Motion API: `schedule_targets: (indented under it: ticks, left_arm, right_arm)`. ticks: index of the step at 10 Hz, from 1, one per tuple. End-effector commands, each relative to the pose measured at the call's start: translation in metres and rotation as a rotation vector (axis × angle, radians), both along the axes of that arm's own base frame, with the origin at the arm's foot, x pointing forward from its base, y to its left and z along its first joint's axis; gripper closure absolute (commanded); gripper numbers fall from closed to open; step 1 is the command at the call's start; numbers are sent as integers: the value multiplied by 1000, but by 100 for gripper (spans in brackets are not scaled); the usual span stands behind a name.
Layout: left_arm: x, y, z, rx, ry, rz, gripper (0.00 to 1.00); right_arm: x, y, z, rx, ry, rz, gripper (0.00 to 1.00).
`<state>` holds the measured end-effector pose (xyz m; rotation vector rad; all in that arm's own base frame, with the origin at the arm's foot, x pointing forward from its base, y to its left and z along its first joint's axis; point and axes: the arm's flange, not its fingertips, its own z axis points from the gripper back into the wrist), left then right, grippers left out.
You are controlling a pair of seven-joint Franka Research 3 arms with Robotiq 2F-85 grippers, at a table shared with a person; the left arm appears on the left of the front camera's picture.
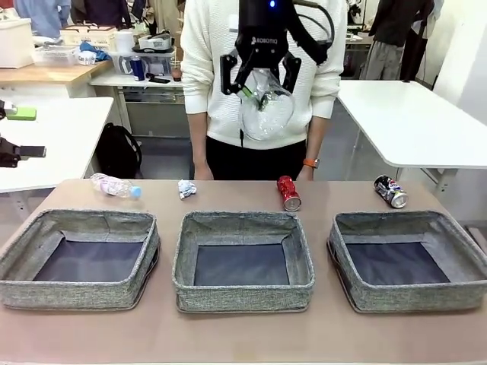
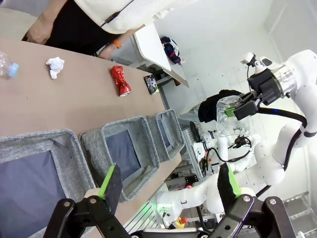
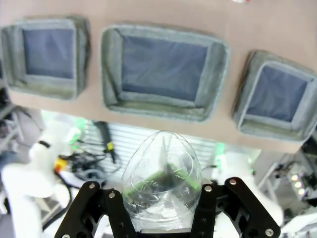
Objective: Sort the waste into the appropriate baskets.
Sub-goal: Pick up the waste item pointed out by the person.
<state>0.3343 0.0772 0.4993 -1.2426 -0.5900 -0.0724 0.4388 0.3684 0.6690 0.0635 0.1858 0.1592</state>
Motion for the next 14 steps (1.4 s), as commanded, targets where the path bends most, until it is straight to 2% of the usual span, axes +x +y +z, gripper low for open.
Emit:
schedule_targets:
  ticks: [1, 4, 7, 8, 9, 10, 14]
  left_arm:
    - [1, -1, 1, -17, -28, -3, 0]
    - [1, -1, 1, -17, -28, -3, 0]
    - [1, -1, 1, -17, -28, -3, 0]
    - [1, -1, 1, -17, -28, -3, 0]
    - [1, -1, 1, -17, -28, -3, 0]
    - [1, -1, 1, -17, -28, -3, 0]
    - [1, -1, 1, -17, -28, -3, 0]
  right_arm:
    - [-6, 10, 26, 52, 51, -201, 97]
    - [-6, 14, 34, 87, 105, -357, 97]
    - [-4, 15, 40, 102, 107, -413, 97]
    - [-4, 14, 41, 103, 109, -407, 97]
    - [-3, 13, 40, 86, 78, -427, 97]
    - [-7, 9, 31, 77, 95, -373, 97]
    - [-7, 9, 31, 77, 95, -373, 97]
